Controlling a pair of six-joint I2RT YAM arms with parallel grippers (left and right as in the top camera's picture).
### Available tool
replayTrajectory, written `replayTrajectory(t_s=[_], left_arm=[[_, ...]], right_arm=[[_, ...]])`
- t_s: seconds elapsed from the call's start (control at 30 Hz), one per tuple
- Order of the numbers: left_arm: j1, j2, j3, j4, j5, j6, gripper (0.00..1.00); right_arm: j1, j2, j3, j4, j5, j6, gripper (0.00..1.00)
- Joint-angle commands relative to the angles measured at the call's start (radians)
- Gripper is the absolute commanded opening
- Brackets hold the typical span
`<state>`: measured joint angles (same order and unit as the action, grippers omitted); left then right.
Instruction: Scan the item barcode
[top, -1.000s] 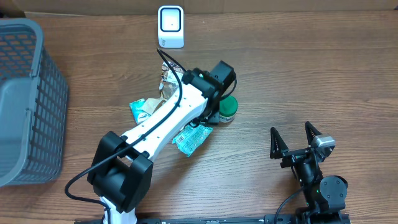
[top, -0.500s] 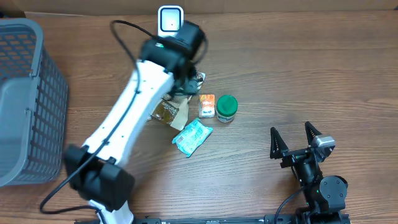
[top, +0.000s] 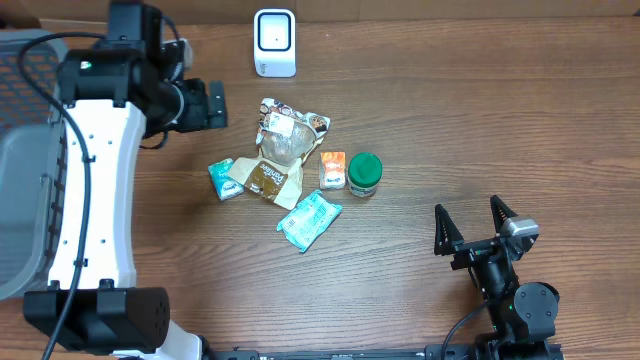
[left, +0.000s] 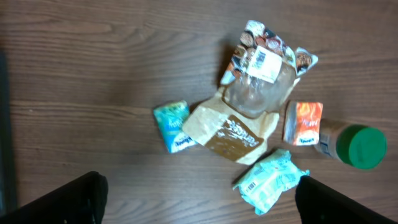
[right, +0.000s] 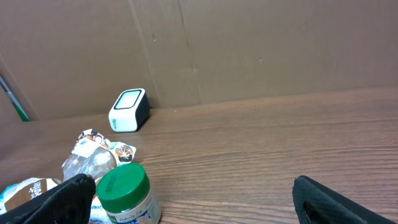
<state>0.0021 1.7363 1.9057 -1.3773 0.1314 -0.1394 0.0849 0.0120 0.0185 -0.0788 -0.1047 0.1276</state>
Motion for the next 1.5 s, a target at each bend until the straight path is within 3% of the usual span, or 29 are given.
replayTrajectory(t_s=[0.0, 0.8, 1.07, 1.27, 1.47], left_arm=[[0.045, -0.01, 0.021, 0.014, 0.046, 0.064, 0.99], [0.068, -0.01, 0.021, 0.02, 0.045, 0.027, 1.0], [0.068, -0.01, 0.021, 0.021, 0.045, 0.027, 1.0], [0.068, -0.01, 0.021, 0.021, 0.045, 0.027, 0.99], [0.067, -0.01, 0.021, 0.021, 0.045, 0.027, 1.0]], right_arm=[[-0.006, -0.004, -0.011, 0.005, -0.002, 0.002, 1.0], [-0.006, -0.004, -0.011, 0.006, -0.004, 0.002, 1.0], [-0.006, -0.003, 0.0, 0.003, -0.116, 0.003, 1.0], [-0.006, 0.029, 0.091, -0.092, -0.122, 0.029, 1.0], [-0.006, 0.169, 0.258, -0.187, -0.137, 0.028, 1.0]])
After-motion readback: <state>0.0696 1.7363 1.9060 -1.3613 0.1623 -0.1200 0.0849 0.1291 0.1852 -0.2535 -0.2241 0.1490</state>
